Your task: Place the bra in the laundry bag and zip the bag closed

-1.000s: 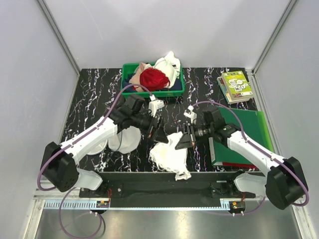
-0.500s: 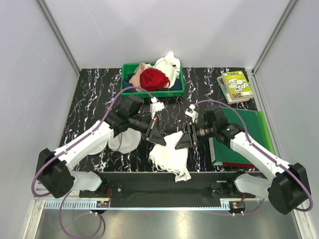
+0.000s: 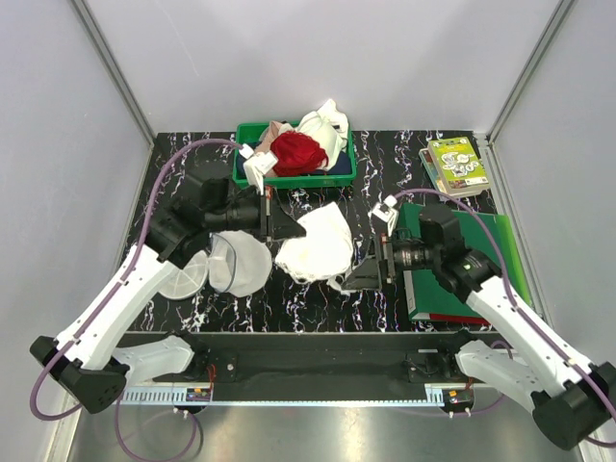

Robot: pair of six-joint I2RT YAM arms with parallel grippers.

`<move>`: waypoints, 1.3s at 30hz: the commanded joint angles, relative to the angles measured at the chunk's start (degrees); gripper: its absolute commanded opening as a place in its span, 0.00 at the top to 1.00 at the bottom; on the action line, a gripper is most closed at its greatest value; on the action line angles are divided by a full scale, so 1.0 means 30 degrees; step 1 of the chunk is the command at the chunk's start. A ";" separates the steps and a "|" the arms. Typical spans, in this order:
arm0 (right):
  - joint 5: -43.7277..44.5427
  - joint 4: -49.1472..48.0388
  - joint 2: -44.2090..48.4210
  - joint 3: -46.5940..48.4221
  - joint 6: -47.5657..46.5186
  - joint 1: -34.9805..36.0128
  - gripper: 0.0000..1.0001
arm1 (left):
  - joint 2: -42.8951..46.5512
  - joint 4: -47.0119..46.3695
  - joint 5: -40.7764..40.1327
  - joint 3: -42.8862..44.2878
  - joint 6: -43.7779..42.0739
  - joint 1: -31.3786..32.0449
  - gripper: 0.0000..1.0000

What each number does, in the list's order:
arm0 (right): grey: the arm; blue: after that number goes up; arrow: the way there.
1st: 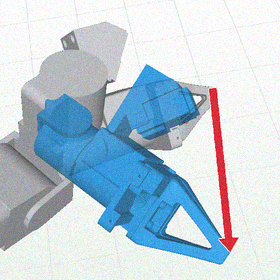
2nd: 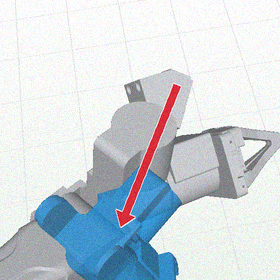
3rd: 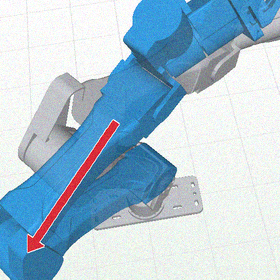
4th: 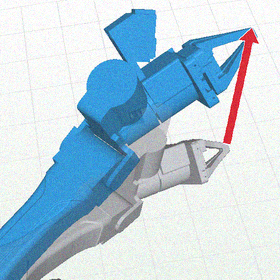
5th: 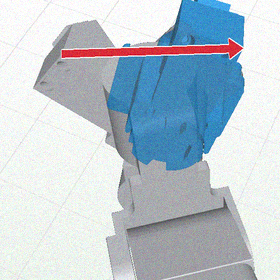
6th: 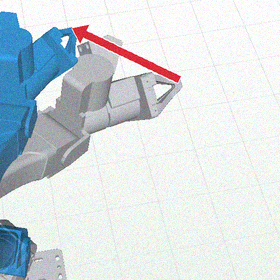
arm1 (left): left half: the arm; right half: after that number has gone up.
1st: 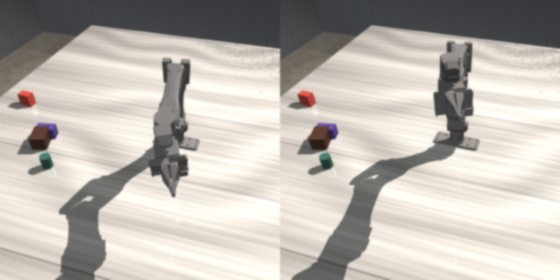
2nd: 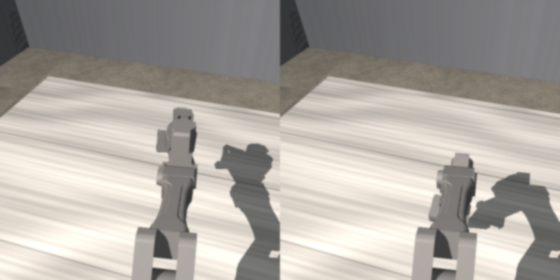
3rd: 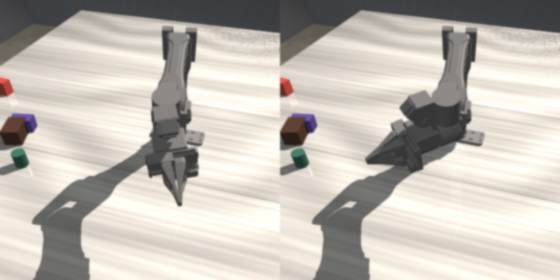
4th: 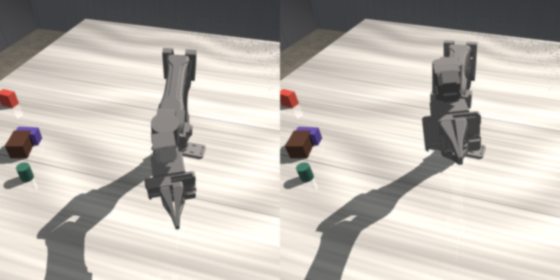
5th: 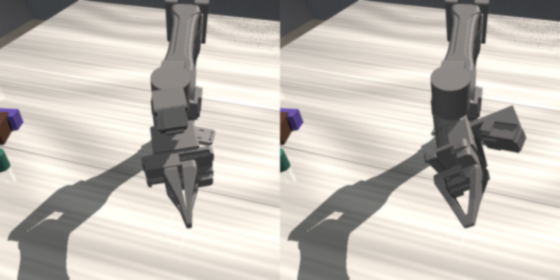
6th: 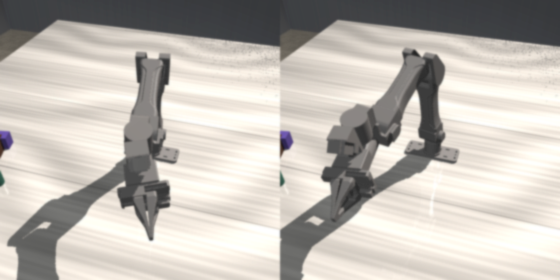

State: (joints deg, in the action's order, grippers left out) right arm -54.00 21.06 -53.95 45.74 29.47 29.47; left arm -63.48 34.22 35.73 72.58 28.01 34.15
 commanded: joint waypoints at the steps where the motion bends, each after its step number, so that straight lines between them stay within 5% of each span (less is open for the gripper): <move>1: 0.2080 -0.1189 0.1839 -0.0156 -0.0449 0.0107 0.00 | 0.0594 0.0165 -0.0807 0.1675 0.2146 -0.0250 1.00; 8: 0.5897 -0.1629 0.3979 -0.0801 -0.1444 0.0077 0.00 | 0.0536 0.0430 0.0366 0.3753 0.4372 -0.0807 1.00; 25: 0.4932 -0.2888 0.3952 -0.1827 -0.0539 0.0107 0.01 | 0.0536 -0.0769 0.1098 0.6394 0.7332 -0.1598 1.00; 39: 0.5694 -0.5115 0.3834 -0.2501 0.2186 0.0078 0.24 | 0.1356 -0.2117 0.1392 0.5193 0.8358 -0.1950 1.00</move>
State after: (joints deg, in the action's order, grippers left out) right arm -38.39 9.85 -42.63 38.26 33.98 29.52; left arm -60.90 32.40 37.50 88.62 51.29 28.67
